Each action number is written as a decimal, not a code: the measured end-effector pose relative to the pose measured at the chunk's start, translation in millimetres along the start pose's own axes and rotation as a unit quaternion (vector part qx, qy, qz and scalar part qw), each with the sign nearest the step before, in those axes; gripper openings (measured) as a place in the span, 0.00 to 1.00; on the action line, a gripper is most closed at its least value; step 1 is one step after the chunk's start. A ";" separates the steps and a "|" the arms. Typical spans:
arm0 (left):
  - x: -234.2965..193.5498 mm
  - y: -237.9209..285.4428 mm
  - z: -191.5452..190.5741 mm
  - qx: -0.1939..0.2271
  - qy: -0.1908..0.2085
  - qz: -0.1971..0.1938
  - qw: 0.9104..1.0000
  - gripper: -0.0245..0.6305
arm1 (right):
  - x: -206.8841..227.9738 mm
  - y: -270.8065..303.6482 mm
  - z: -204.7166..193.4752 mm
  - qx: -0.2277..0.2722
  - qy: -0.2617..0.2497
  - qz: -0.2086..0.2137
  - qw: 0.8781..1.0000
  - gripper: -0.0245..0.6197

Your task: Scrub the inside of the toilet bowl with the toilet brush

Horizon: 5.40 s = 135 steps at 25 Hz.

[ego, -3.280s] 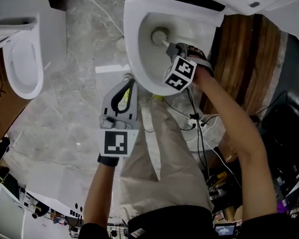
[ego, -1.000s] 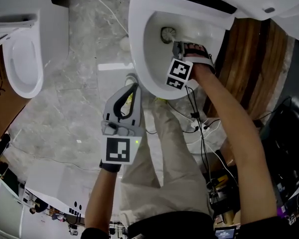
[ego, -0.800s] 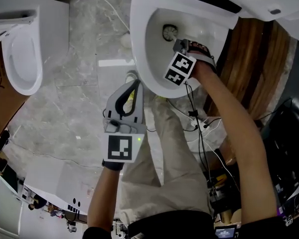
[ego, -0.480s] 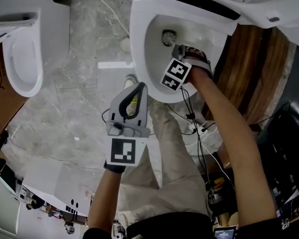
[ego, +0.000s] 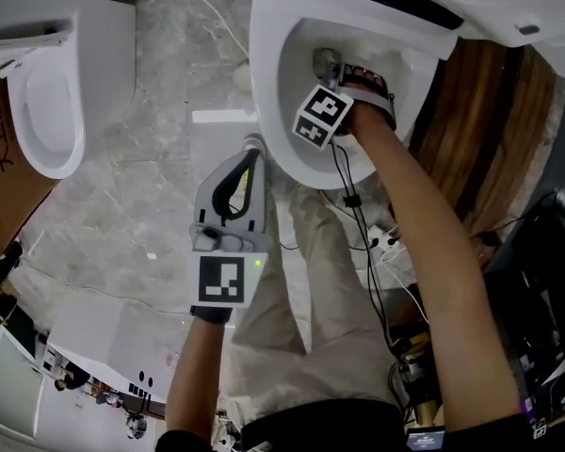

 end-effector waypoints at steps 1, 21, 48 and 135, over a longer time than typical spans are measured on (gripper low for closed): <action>0.7 -2.4 2.9 0.004 0.000 0.001 1.000 0.07 | -0.7 -1.0 -5.5 -0.002 -0.002 0.013 1.000 0.29; 62.6 -73.9 90.2 0.006 0.140 -0.091 0.986 0.07 | -76.6 -144.2 -57.1 0.021 0.158 0.113 0.981 0.30; 150.2 -239.8 307.0 0.090 0.218 -0.084 0.968 0.07 | -3.2 -570.9 -263.1 0.187 0.546 0.049 0.815 0.29; 141.4 -244.4 329.4 0.099 0.223 -0.088 0.966 0.07 | 6.1 -607.3 -260.5 0.246 0.543 0.004 0.803 0.29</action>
Point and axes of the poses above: the fingertips, and each gripper's own axes: y forward along the fingers, x to its right, z out of its top, the point moved 4 cm from there along -y, backward along the fingers
